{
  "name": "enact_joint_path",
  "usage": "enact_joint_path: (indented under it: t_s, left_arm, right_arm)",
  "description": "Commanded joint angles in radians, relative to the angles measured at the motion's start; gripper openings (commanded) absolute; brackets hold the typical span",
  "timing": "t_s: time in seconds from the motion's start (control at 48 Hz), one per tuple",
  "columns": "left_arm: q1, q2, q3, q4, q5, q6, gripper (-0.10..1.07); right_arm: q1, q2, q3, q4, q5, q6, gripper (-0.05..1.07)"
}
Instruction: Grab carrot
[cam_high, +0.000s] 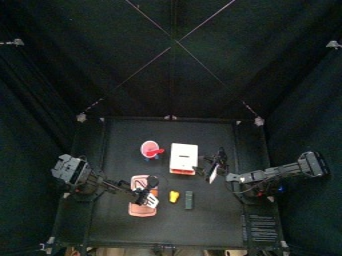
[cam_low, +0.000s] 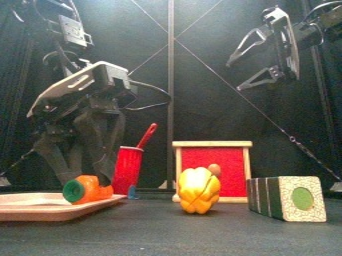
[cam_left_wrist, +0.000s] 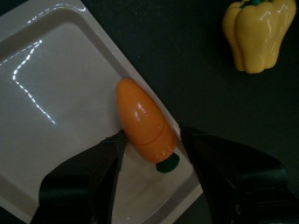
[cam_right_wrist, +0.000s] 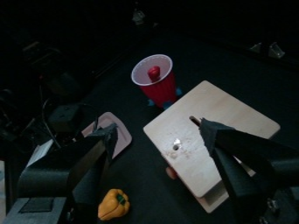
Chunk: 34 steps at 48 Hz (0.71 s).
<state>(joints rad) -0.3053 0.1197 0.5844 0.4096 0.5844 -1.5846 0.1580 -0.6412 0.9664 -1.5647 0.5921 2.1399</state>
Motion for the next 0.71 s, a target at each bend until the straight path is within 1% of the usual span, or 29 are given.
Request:
enact_joint_path:
  t_s: [0.0,0.458,0.583,0.688]
  left_arm:
    - [0.003,-0.003,-0.011,0.003,-0.002,0.0,0.88]
    - [0.003,0.006,-0.003,0.0,-0.003,-0.002,0.86]
    - [0.003,0.006,-0.003,0.002,-0.003,-0.003,0.8]
    - [0.003,0.006,-0.003,0.0,-0.002,-0.003,0.72]
  right_arm:
    - [0.0,-0.003,-0.015,-0.002,0.003,0.002,1.04]
    - [0.0,-0.003,-0.015,-0.002,0.003,0.002,1.04]
    - [0.0,-0.003,-0.015,-0.002,0.003,0.002,1.04]
    - [0.0,-0.003,-0.014,-0.002,0.003,0.002,1.04]
